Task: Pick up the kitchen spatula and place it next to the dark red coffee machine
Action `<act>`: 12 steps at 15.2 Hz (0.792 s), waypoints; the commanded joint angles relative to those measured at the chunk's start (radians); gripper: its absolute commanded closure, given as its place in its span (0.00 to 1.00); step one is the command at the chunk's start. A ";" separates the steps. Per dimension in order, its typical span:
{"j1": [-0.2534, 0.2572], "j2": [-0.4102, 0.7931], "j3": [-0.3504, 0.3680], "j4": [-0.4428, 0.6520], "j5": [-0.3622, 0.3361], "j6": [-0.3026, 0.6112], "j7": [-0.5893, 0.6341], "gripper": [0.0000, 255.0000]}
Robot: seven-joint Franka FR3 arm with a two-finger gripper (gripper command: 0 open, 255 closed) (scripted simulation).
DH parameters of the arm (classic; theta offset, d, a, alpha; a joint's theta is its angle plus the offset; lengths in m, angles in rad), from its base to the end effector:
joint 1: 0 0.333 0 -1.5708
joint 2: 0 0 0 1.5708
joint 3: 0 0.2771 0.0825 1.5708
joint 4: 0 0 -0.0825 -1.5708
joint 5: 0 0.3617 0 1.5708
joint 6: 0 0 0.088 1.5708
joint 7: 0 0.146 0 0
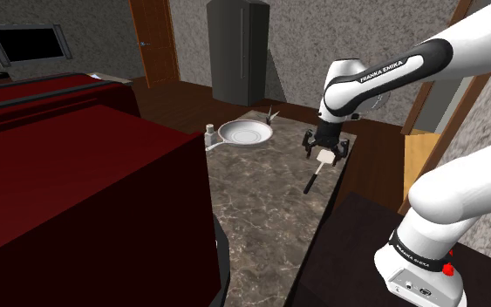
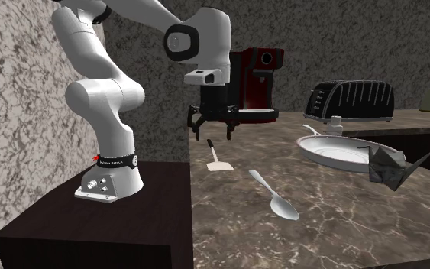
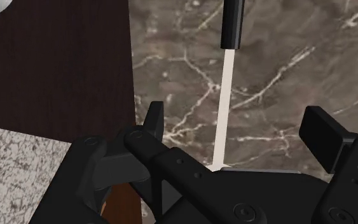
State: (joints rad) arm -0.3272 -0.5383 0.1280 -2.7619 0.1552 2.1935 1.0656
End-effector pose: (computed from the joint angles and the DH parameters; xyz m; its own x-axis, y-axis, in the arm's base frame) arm 0.3439 -0.0668 0.3092 0.1927 -0.9790 -0.0665 -0.9812 -0.1932 0.0013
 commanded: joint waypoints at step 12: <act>0.003 0.059 0.009 -0.040 0.011 0.101 0.003 0.00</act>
State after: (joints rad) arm -0.3240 -0.4791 0.1375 -2.8019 0.1662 2.2940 1.0684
